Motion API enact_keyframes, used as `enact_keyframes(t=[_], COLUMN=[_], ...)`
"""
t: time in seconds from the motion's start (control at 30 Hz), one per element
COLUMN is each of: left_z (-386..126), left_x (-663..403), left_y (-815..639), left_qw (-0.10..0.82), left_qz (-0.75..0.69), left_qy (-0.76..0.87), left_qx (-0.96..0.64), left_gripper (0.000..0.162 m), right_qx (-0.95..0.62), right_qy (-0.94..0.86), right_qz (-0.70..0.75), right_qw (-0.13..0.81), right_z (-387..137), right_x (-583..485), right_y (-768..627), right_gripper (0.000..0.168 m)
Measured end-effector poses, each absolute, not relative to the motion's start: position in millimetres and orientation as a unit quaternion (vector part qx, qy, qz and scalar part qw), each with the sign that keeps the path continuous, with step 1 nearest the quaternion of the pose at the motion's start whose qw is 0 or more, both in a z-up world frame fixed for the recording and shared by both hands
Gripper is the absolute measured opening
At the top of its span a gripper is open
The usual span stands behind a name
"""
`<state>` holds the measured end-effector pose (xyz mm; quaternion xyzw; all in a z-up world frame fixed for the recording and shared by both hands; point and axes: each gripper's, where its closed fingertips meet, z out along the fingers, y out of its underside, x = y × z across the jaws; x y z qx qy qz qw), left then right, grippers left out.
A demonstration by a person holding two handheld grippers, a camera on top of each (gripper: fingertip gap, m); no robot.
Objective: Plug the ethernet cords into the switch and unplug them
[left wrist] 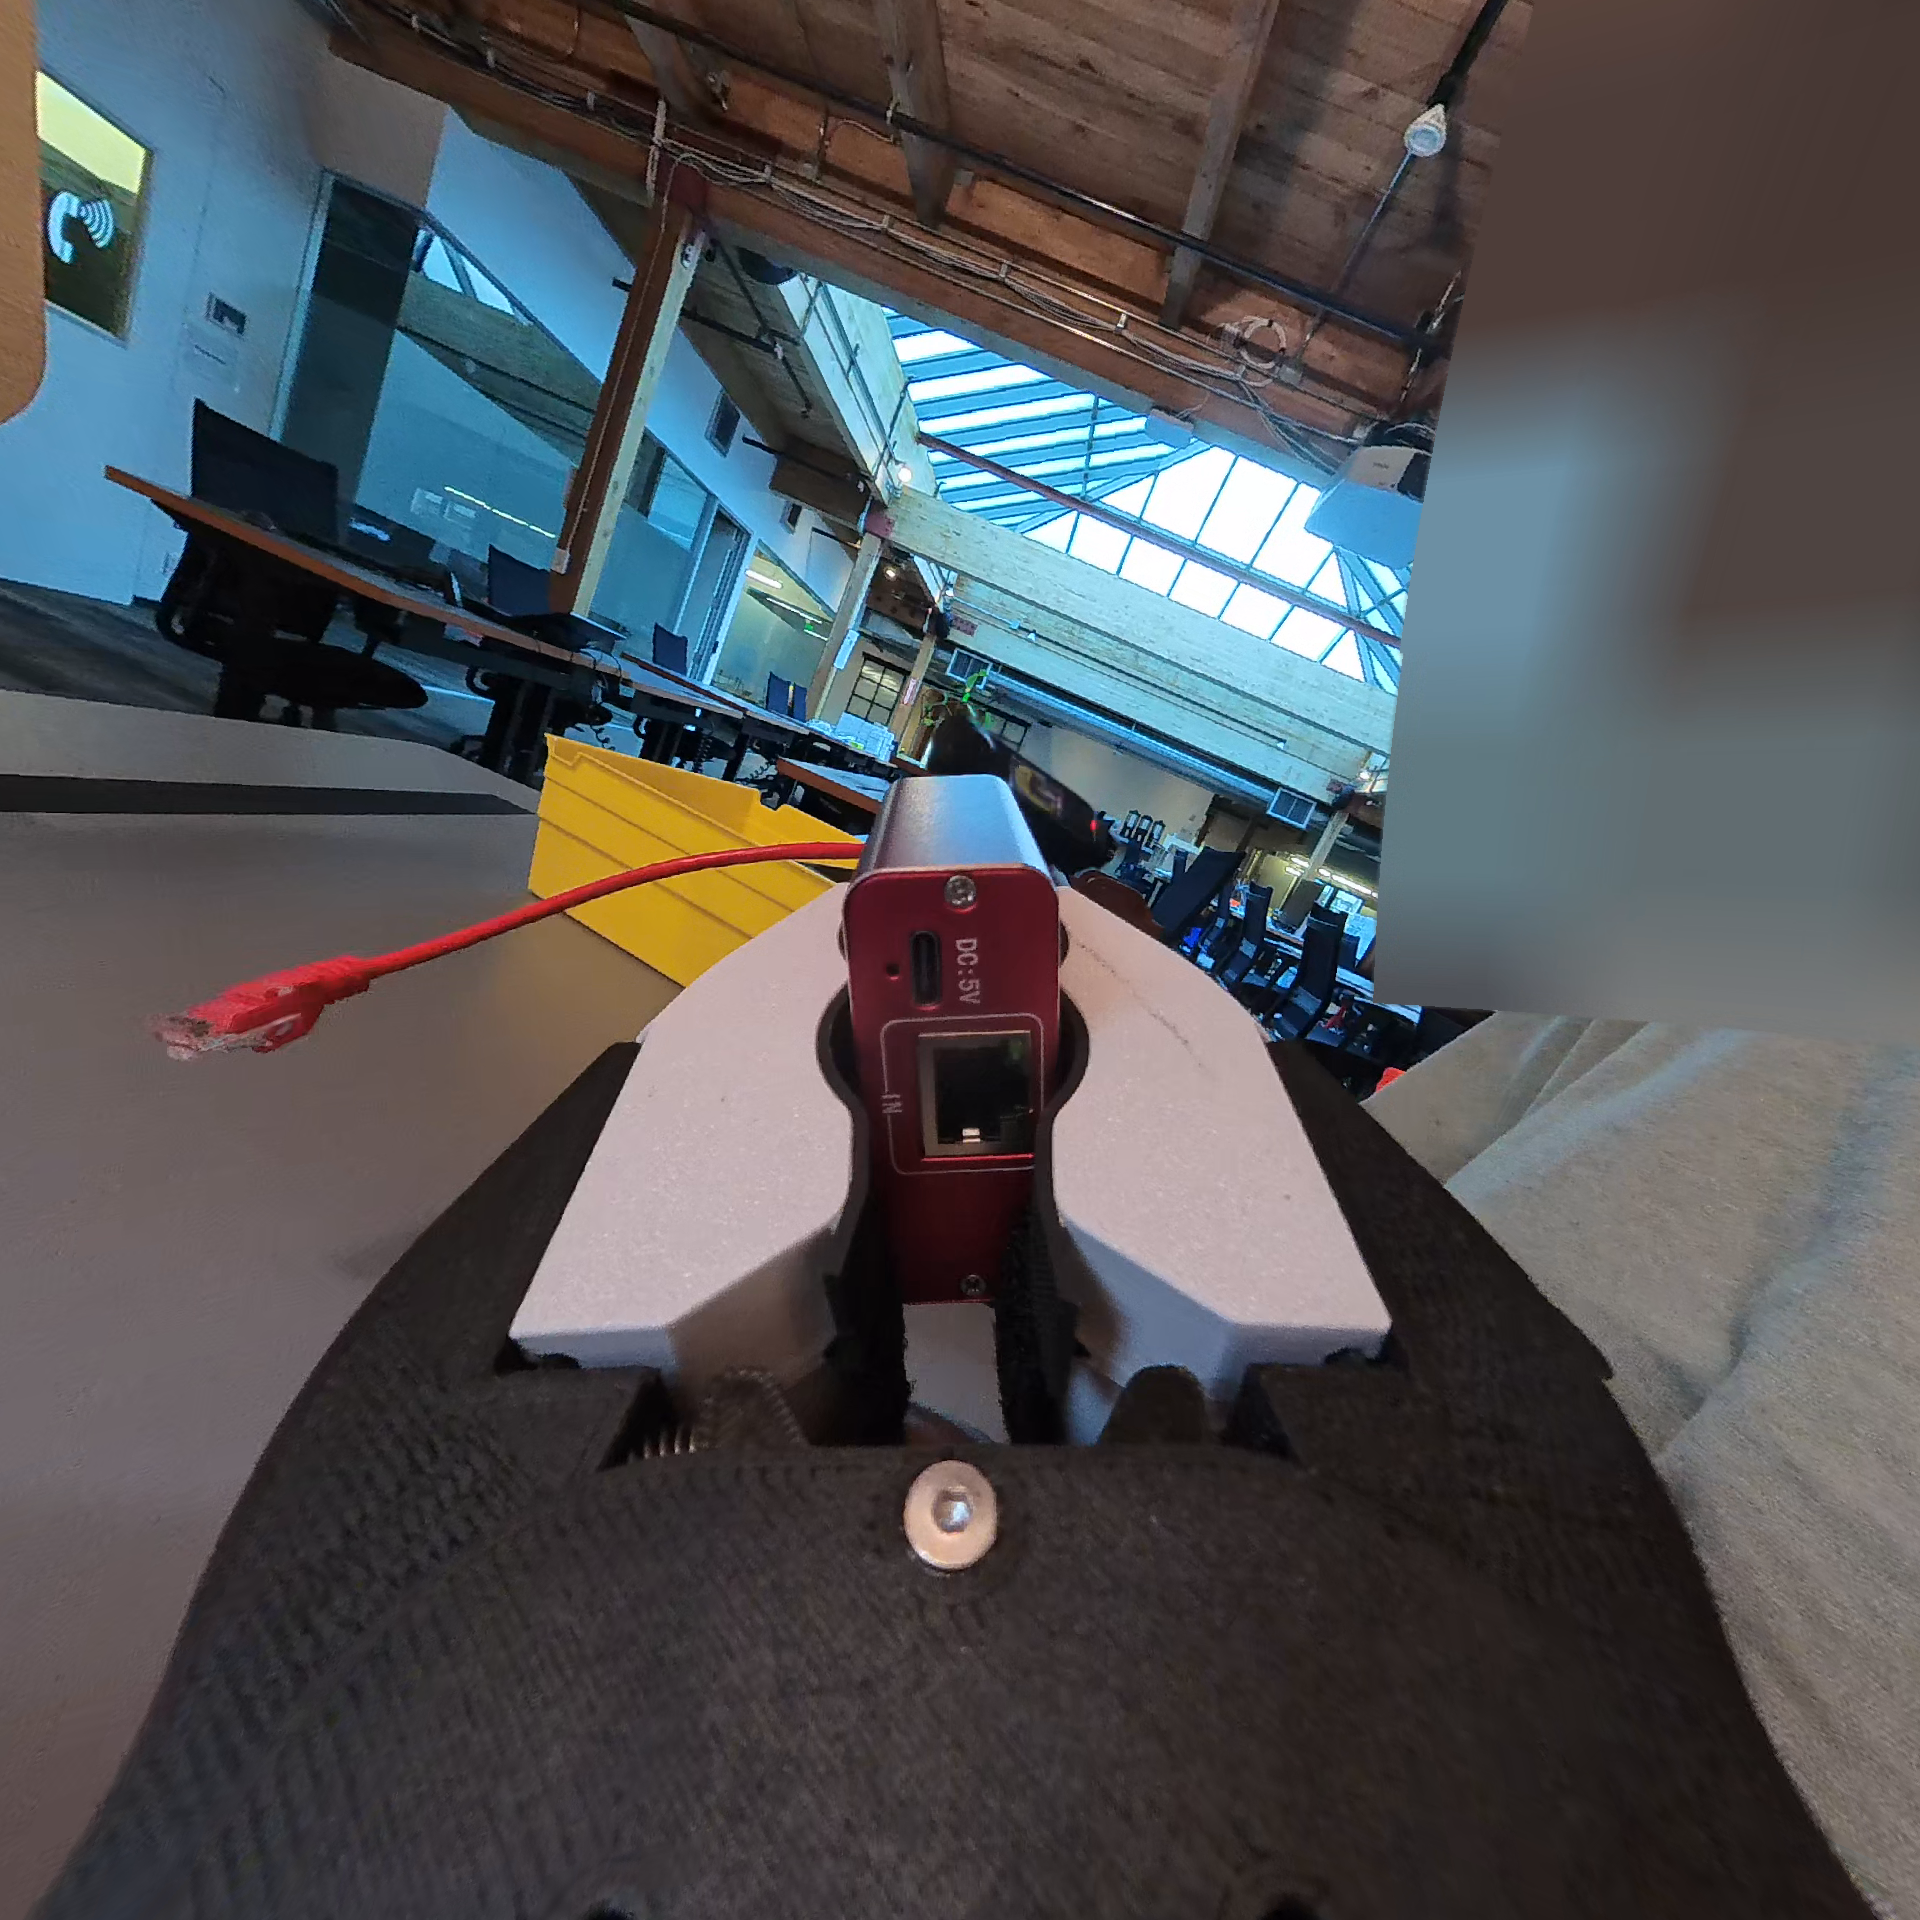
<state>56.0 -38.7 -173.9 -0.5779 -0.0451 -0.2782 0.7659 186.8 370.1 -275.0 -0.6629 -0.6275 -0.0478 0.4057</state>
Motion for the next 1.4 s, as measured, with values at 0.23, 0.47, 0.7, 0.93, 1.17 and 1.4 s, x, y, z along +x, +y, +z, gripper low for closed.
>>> enact_keyframes(t=[0.23, 0.47, 0.7, 0.93, 1.17, 1.4], left_z=[-175, -175, -169, -170, -172, -174], left_x=[56, 47, 41, 52, 60, 61], left_y=[-38, -38, -43, -41, -39, -38], left_qw=[0.764, 0.77, 0.786, 0.778, 0.77, 0.764], left_qz=[-0.283, -0.278, -0.278, -0.285, -0.297, -0.299], left_qy=[-0.049, -0.076, -0.087, -0.061, -0.045, -0.044], left_qx=[-0.578, -0.569, -0.545, -0.556, -0.563, -0.57], left_gripper=[0.028, 0.028, 0.028, 0.029, 0.029, 0.029], right_qx=[-0.671, -0.607, -0.404, -0.371, -0.324, -0.298], right_qy=[-0.635, -0.54, -0.573, -0.461, -0.522, -0.576], right_qz=[-0.075, 0.262, 0.689, 0.804, 0.783, 0.749], right_qw=[0.375, 0.521, 0.184, 0.058, 0.101, 0.138], right_z=[-291, -171, -151, -158, -163, -169], right_x=[190, 139, 98, 57, 56, 58], right_y=[370, 277, 33, -22, -31, -34], right_gripper=[0.044, 0.046, 0.042, 0.037, 0.019, 0.022])
